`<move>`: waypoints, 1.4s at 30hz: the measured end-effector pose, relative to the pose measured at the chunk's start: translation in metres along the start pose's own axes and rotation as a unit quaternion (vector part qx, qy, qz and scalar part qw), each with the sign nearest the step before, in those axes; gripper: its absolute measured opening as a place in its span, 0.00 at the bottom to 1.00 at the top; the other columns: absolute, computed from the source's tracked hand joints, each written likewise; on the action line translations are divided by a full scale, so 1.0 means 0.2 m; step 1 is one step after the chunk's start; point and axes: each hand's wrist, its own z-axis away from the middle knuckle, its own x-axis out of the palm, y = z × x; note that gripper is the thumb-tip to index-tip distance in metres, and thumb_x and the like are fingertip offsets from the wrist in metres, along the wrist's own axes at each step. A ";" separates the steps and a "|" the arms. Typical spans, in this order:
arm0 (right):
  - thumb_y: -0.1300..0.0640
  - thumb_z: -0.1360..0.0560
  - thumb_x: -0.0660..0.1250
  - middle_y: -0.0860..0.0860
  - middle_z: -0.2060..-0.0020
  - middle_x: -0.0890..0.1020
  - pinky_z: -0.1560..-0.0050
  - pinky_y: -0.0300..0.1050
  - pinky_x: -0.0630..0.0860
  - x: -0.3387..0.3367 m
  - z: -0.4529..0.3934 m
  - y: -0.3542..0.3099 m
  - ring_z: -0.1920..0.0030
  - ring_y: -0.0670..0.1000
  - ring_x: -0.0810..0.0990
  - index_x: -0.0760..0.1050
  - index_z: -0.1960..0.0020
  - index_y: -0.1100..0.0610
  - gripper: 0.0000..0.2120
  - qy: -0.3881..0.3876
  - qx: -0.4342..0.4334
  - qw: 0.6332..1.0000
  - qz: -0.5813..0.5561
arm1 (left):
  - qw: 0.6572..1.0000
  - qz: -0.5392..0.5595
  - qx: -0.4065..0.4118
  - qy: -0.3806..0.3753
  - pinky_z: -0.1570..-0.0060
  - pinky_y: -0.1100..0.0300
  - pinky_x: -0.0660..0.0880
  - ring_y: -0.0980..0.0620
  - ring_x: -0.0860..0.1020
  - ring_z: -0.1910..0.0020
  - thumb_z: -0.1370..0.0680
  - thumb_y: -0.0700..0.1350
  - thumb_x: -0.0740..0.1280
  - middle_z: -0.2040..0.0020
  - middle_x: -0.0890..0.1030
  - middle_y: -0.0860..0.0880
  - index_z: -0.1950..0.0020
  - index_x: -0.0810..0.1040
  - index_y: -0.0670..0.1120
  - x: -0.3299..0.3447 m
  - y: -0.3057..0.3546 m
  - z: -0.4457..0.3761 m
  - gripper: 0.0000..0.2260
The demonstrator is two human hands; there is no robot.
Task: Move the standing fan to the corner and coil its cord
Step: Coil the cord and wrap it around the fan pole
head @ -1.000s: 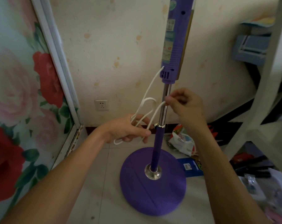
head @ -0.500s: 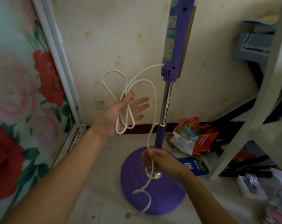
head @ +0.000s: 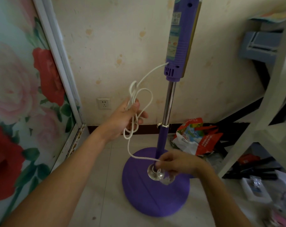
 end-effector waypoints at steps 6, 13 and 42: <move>0.52 0.23 0.68 0.52 0.59 0.83 0.55 0.50 0.81 -0.23 0.17 -0.04 0.57 0.52 0.82 0.83 0.56 0.48 0.05 0.300 -0.138 0.941 -0.080 | 0.998 -0.035 -0.042 -0.037 0.74 0.62 0.70 0.55 0.68 0.74 0.20 0.51 0.66 0.71 0.70 0.52 0.48 0.70 0.49 -0.02 -0.04 -0.02 0.08; 0.48 0.31 0.76 0.46 0.70 0.79 0.70 0.35 0.74 -0.29 0.03 -0.44 0.71 0.43 0.76 0.82 0.58 0.52 0.09 0.394 -0.232 0.884 -0.094 | 0.971 -0.196 -0.071 -0.118 0.69 0.62 0.73 0.55 0.75 0.68 0.30 0.49 0.78 0.50 0.81 0.31 0.36 0.68 0.48 0.10 -0.05 0.04 0.28; 0.59 0.20 0.65 0.48 0.47 0.79 0.52 0.43 0.80 -0.24 0.07 -0.36 0.53 0.44 0.79 0.75 0.39 0.50 0.11 0.382 -0.124 0.901 0.165 | 0.955 -0.114 -0.228 -0.150 0.79 0.64 0.66 0.55 0.68 0.79 0.18 0.47 0.64 0.72 0.71 0.49 0.56 0.70 0.44 -0.08 -0.04 0.11 0.10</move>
